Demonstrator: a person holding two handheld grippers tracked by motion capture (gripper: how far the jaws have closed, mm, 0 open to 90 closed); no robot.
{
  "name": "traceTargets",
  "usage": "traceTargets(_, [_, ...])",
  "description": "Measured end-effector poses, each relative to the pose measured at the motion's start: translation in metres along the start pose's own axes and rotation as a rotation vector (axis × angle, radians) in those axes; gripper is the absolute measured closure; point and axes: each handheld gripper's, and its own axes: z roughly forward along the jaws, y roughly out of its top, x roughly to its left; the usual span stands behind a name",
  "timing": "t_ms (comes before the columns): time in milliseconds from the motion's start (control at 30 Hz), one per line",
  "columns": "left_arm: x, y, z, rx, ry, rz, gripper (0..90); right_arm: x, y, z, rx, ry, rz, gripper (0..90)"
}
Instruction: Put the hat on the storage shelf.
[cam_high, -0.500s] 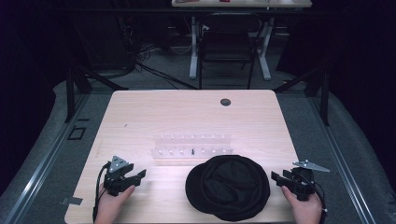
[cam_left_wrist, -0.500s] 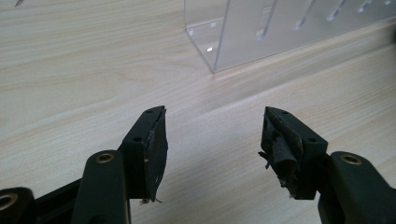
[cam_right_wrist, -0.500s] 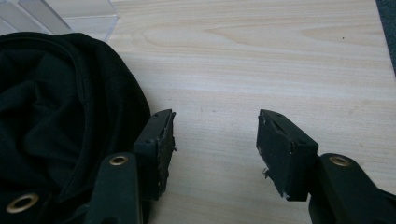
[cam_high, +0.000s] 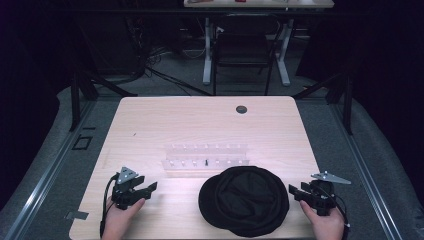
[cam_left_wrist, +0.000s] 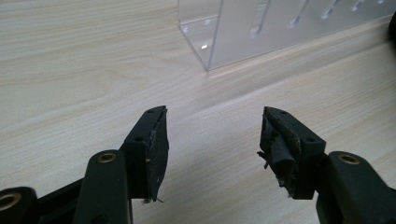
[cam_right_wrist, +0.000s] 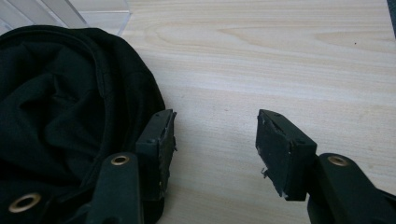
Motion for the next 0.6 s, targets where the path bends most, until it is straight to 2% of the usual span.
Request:
traceTargets(233, [0.0, 0.001, -0.001, -0.01, -0.004, -0.005, 42.0, 0.002, 0.0, -0.001, 0.001, -0.002, -0.001, 47.7])
traceTargets(333, [-0.001, 0.001, -0.001, -0.012, -0.006, 0.001, 42.8, 0.005, 0.005, -0.006, -0.001, 0.004, -0.01, 53.2])
traceTargets(433, [-0.001, 0.001, -0.002, -0.017, -0.01, -0.004, 43.3, 0.006, 0.009, -0.008, 0.004, 0.004, -0.016, 55.0])
traceTargets(500, [-0.002, 0.0, -0.002, -0.013, -0.01, 0.002, 43.4, 0.006, 0.014, -0.009, 0.018, 0.012, -0.017, 56.9])
traceTargets(533, [-0.002, 0.0, -0.002, -0.012, -0.012, 0.003, 43.4, 0.006, 0.019, -0.009, 0.044, 0.036, -0.003, 56.9])
traceTargets(600, [-0.002, 0.0, -0.002, -0.012, -0.012, 0.001, 43.4, 0.006, 0.023, -0.009, 0.072, 0.04, 0.001, 57.6])
